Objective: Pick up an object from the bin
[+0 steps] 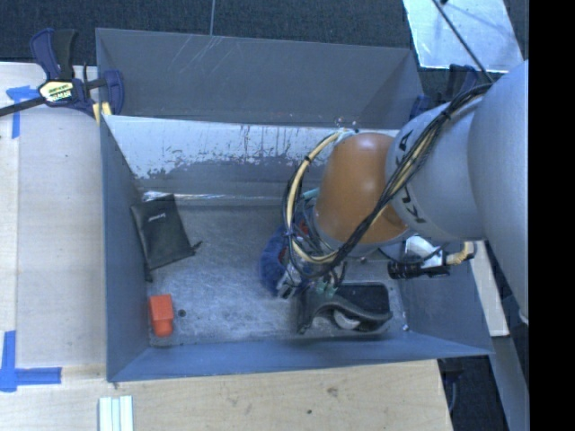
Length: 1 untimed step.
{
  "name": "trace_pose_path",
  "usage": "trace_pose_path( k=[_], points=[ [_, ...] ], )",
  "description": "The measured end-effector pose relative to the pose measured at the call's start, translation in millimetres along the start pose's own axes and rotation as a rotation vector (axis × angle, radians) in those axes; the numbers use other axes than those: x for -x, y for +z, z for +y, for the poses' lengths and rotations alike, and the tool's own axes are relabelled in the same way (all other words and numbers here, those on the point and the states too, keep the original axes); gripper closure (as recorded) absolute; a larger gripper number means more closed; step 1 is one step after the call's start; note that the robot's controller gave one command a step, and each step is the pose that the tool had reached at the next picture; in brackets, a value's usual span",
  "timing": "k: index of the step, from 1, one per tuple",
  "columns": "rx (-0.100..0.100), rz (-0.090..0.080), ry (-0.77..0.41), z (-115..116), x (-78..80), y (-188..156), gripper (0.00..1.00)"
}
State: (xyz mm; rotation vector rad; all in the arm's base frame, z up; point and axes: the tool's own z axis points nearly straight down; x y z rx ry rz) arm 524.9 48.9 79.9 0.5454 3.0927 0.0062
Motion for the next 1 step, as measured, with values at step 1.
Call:
trace_pose_path(
  k=[1],
  points=[
    [0.0, -0.009, -0.03, 9.1, 2.1, -132.9, 1.0]
  ],
)
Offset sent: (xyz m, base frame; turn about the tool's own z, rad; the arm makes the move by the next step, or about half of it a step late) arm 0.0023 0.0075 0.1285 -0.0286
